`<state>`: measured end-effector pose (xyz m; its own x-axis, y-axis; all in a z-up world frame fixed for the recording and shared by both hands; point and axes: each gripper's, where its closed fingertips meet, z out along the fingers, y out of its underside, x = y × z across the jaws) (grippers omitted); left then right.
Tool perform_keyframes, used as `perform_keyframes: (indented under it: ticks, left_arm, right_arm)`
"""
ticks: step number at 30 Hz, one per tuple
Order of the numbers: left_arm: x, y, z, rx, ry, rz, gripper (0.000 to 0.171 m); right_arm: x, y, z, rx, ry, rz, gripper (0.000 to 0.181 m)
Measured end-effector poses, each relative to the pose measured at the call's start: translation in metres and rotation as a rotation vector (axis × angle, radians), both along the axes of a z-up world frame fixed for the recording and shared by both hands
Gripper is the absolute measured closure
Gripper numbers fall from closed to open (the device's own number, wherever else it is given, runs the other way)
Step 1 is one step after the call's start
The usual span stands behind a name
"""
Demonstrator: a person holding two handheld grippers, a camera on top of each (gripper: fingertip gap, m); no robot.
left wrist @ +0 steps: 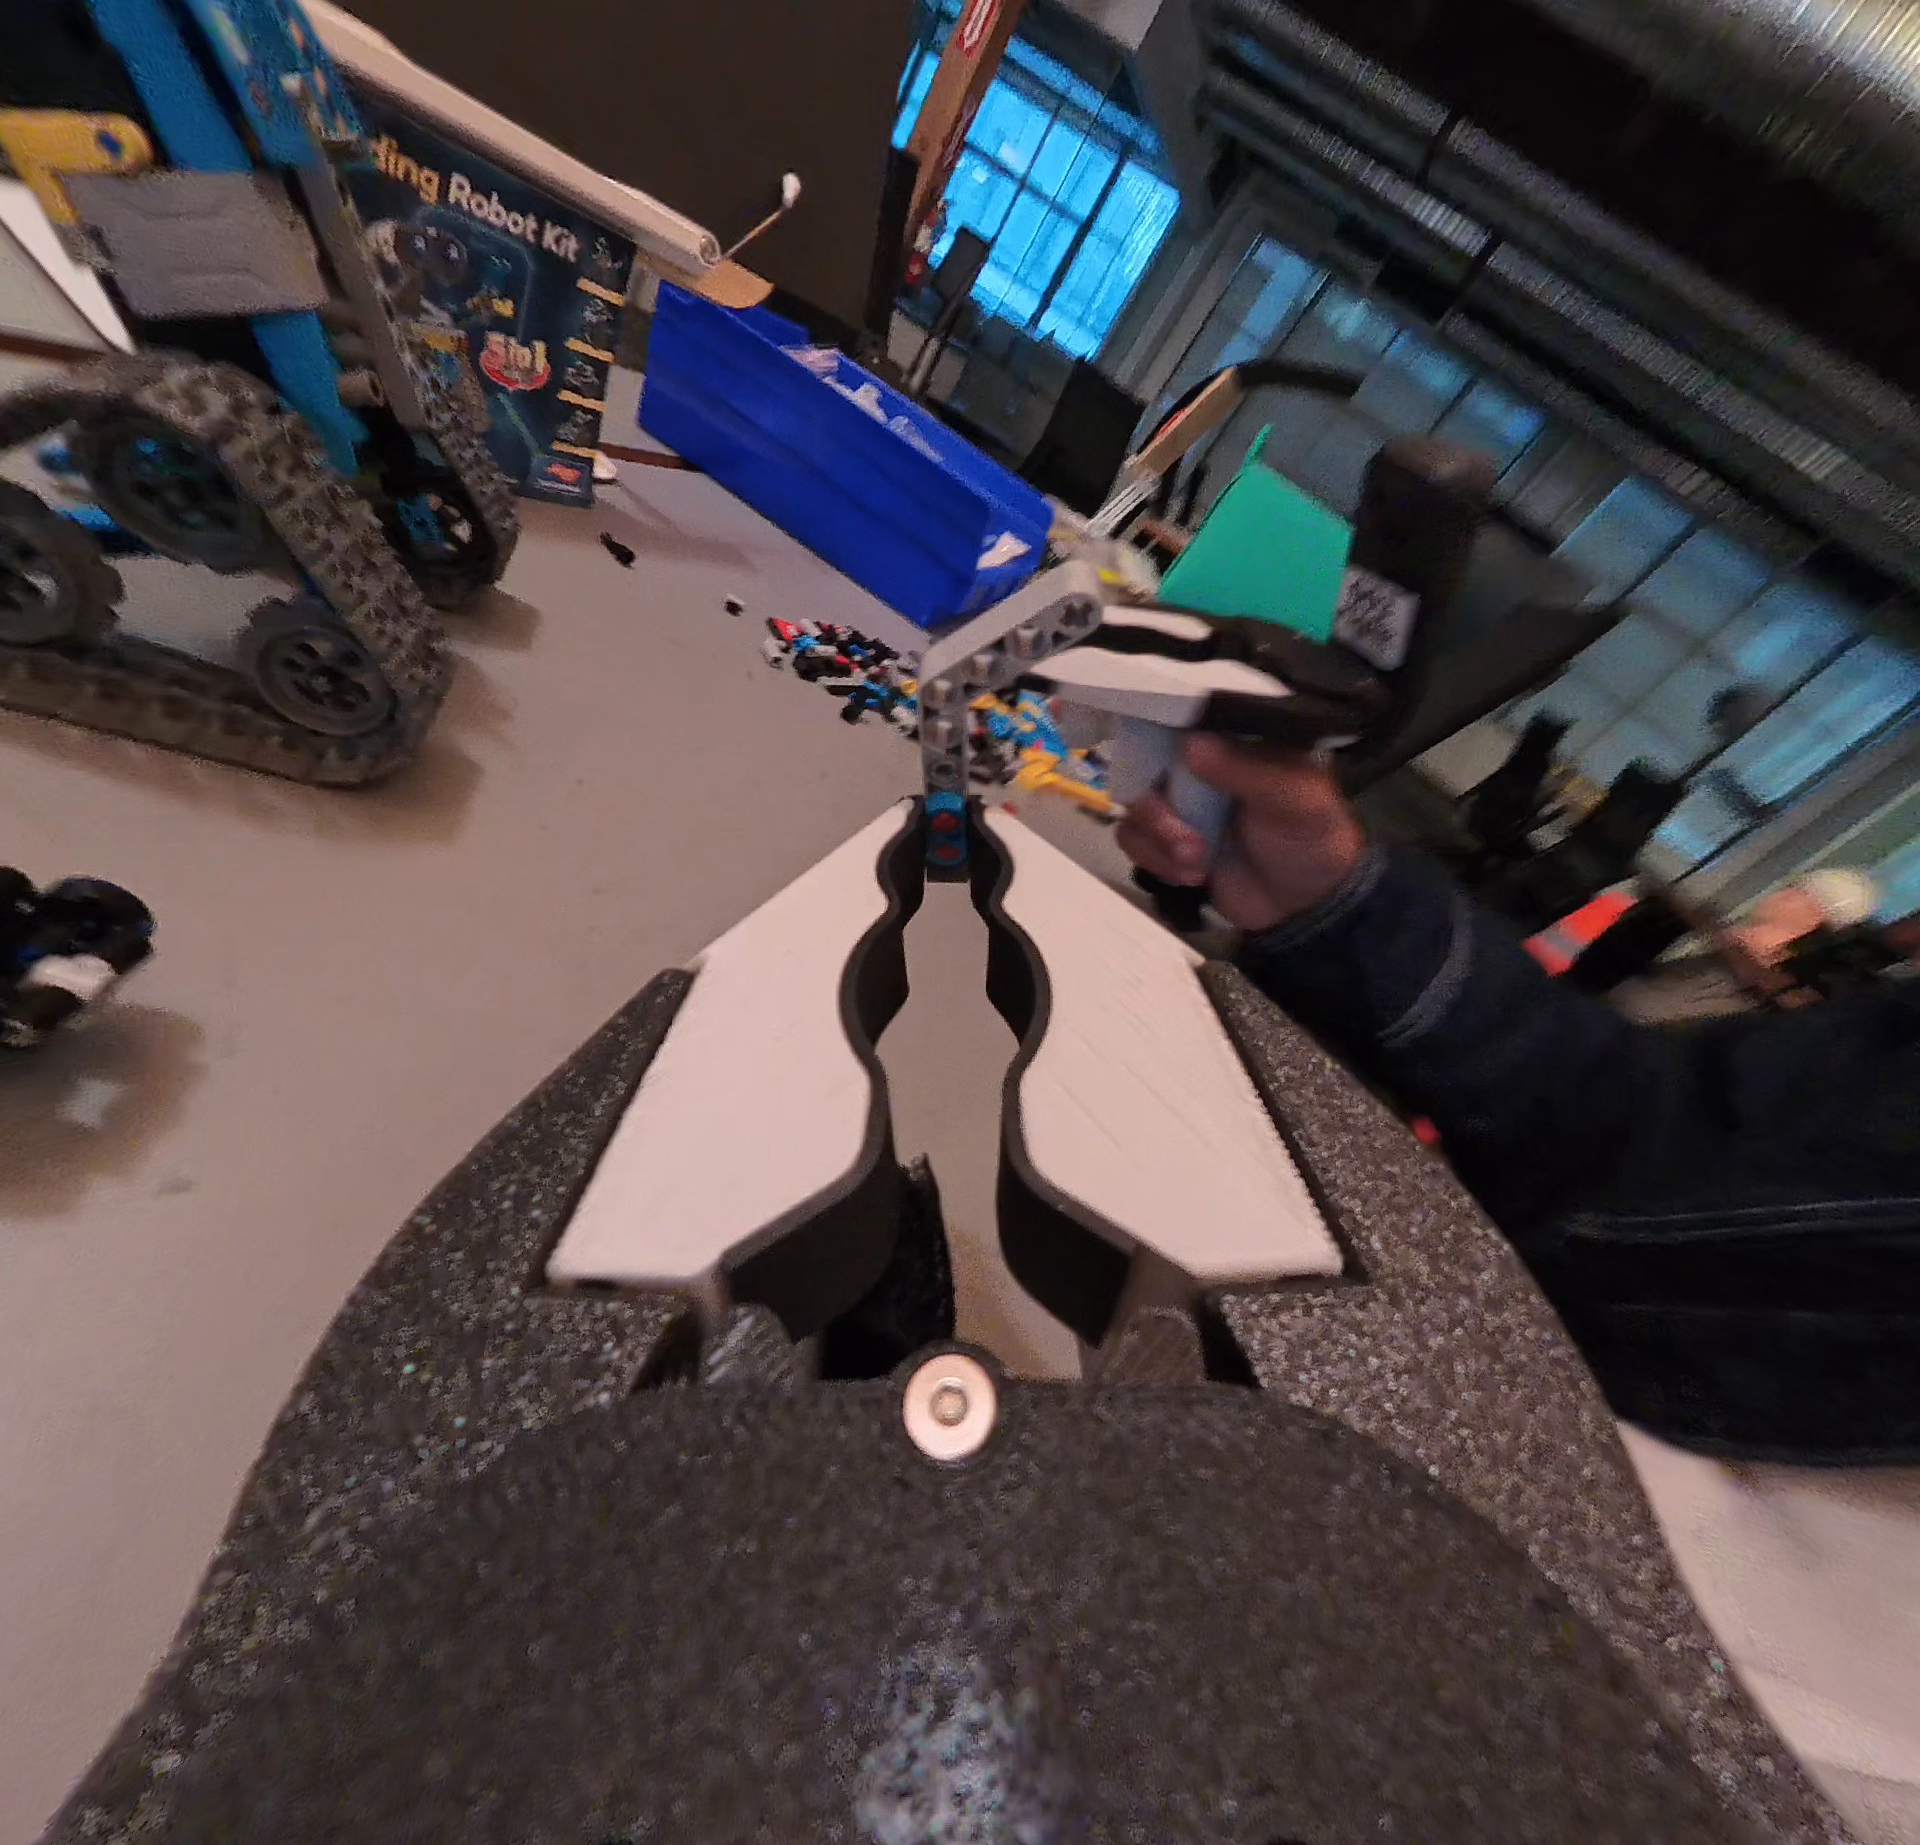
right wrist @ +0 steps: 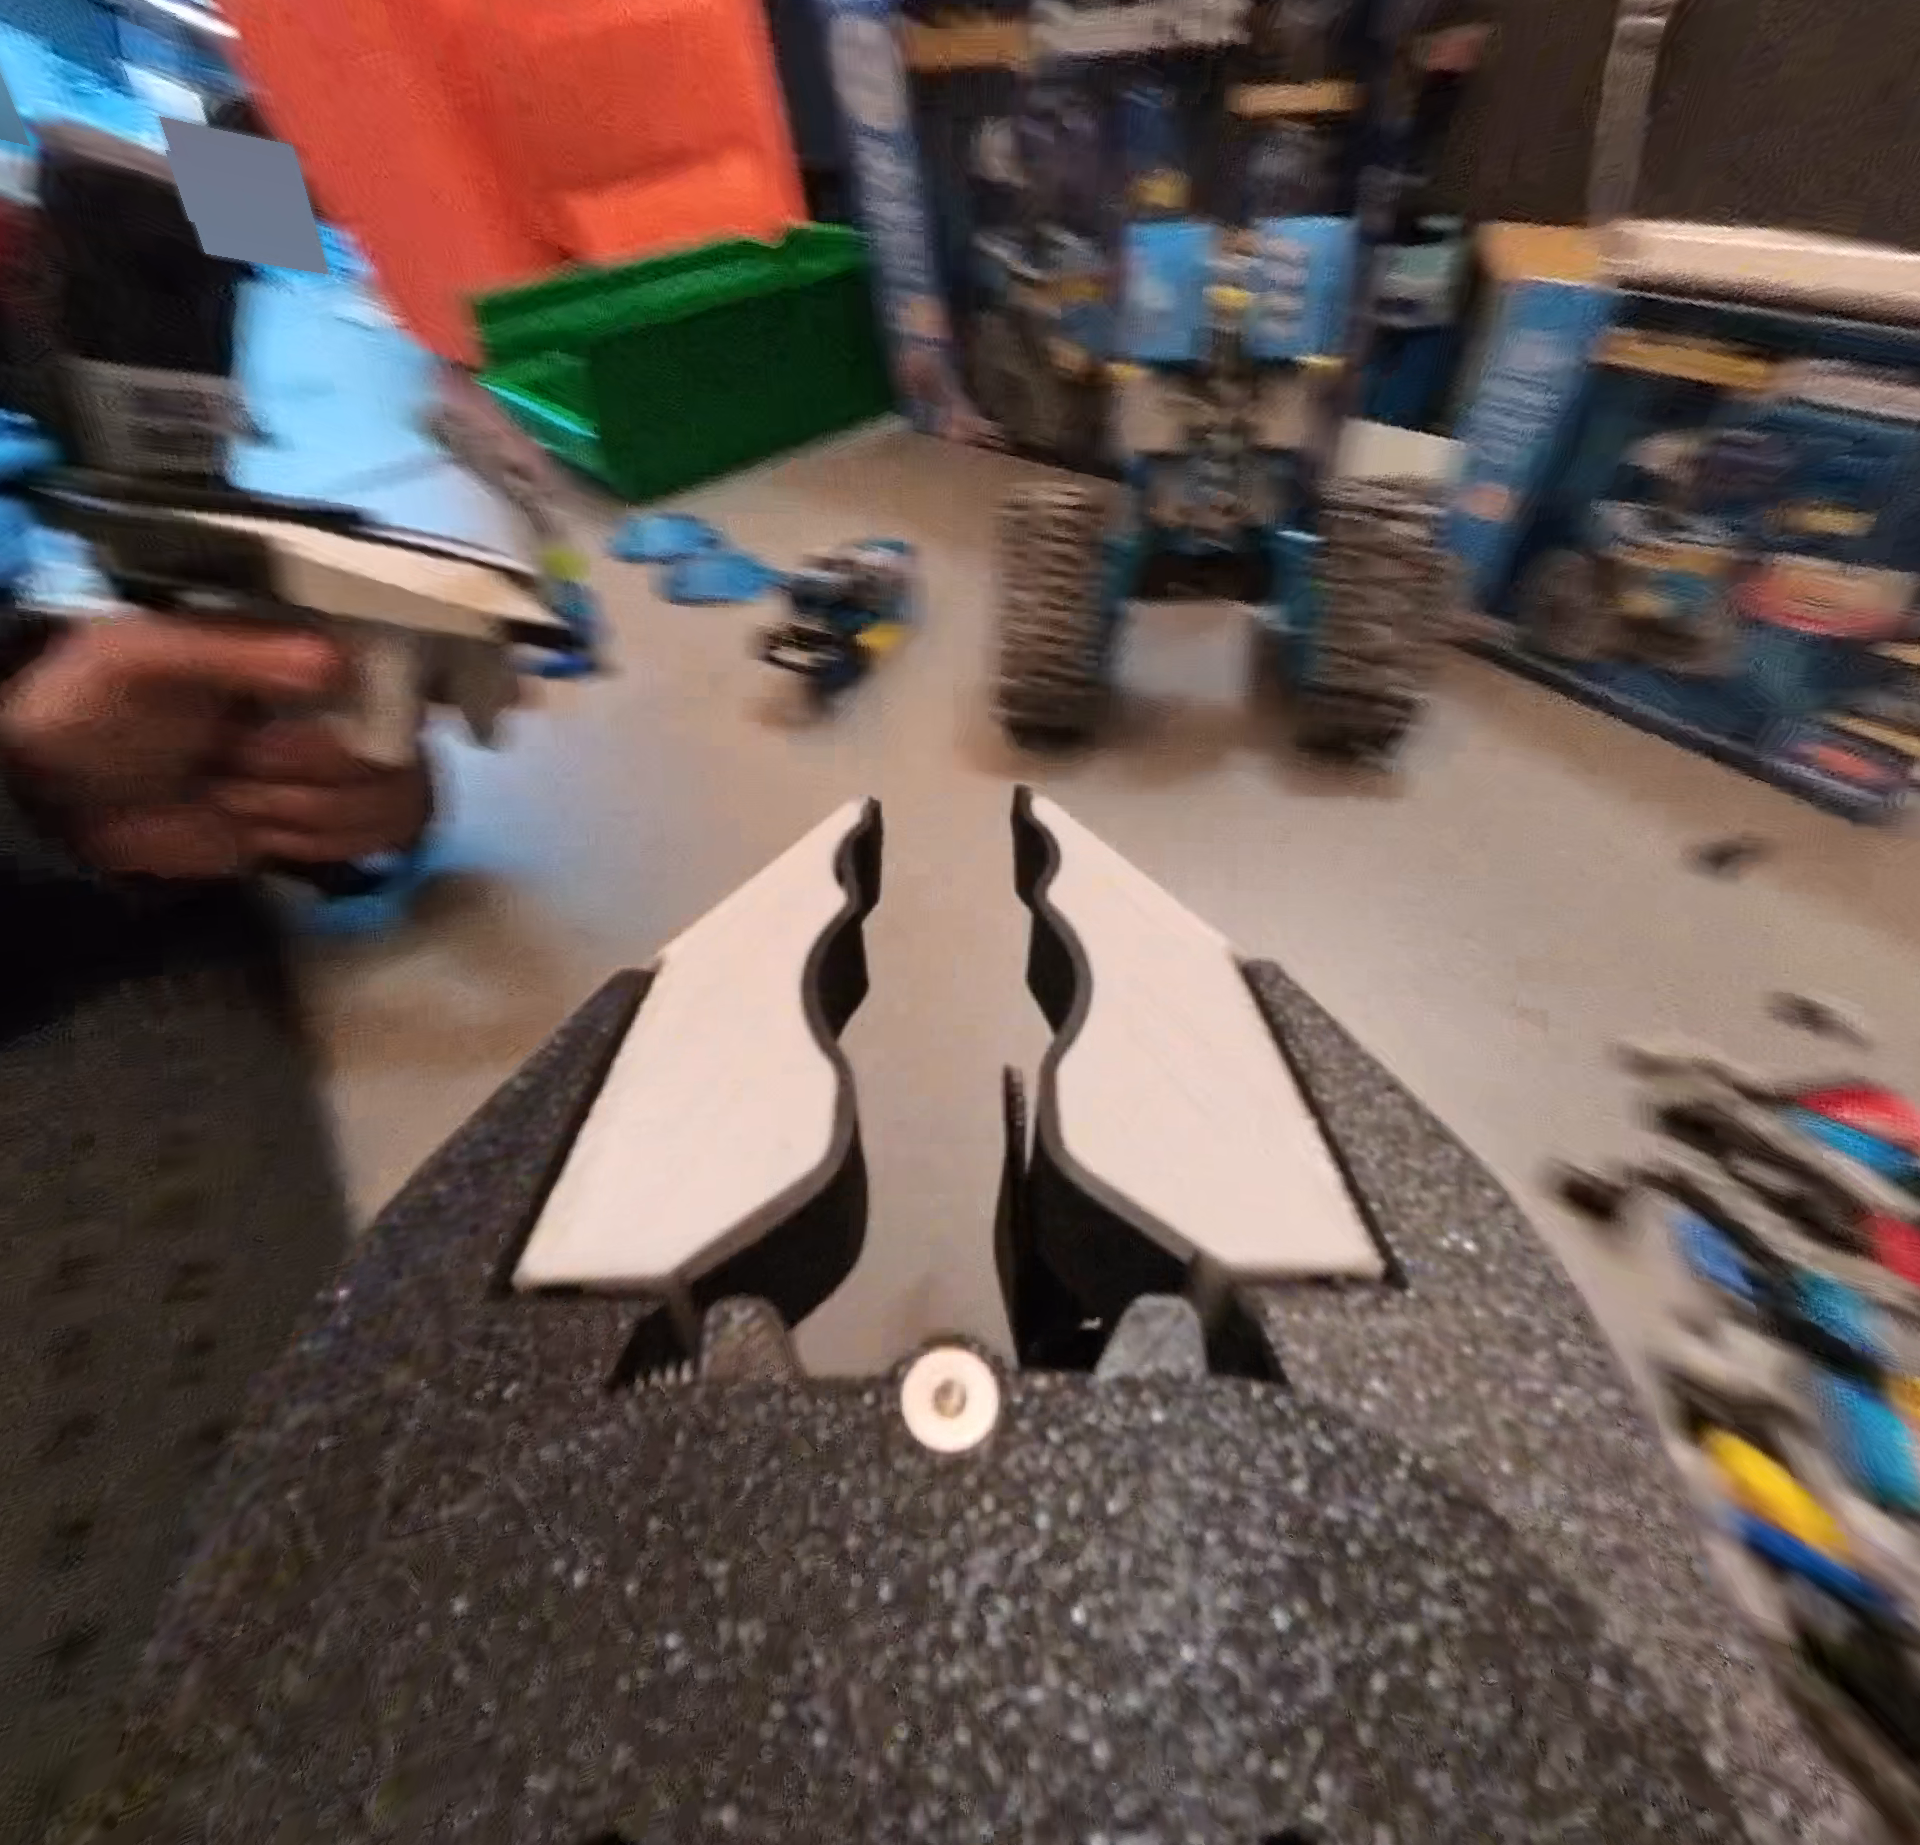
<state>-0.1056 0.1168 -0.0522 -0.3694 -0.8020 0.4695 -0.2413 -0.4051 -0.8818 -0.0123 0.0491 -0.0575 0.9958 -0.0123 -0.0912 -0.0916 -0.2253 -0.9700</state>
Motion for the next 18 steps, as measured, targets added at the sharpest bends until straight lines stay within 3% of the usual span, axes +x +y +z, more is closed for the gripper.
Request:
perform_keyframes:
  ticks: [2,3,5,8,13,18]
  left_arm:
    - [0.003,-0.003,-0.010,0.296,0.007,0.072,0.165]
    - [0.005,-0.003,-0.016,0.478,0.008,0.118,0.165]
    - [0.008,-0.002,-0.025,0.800,0.015,0.201,0.165]
    - [0.011,-0.003,-0.037,1.137,0.034,0.248,0.165]
    - [0.012,-0.011,-0.039,1.451,-0.017,0.279,0.165]
    - [0.013,-0.013,-0.036,1.605,-0.043,0.319,0.166]
  right_arm:
    - [-0.062,0.017,0.017,0.089,0.140,0.233,0.137]
    - [-0.078,0.023,0.023,0.113,0.174,0.282,0.133]
    - [-0.091,0.030,0.026,0.138,0.166,0.293,0.133]
    - [-0.089,0.036,0.006,0.041,0.088,0.248,0.134]
    - [-0.083,0.040,-0.016,-0.071,0.125,0.210,0.149]
    - [-0.084,0.040,-0.017,-0.078,0.147,0.218,0.157]
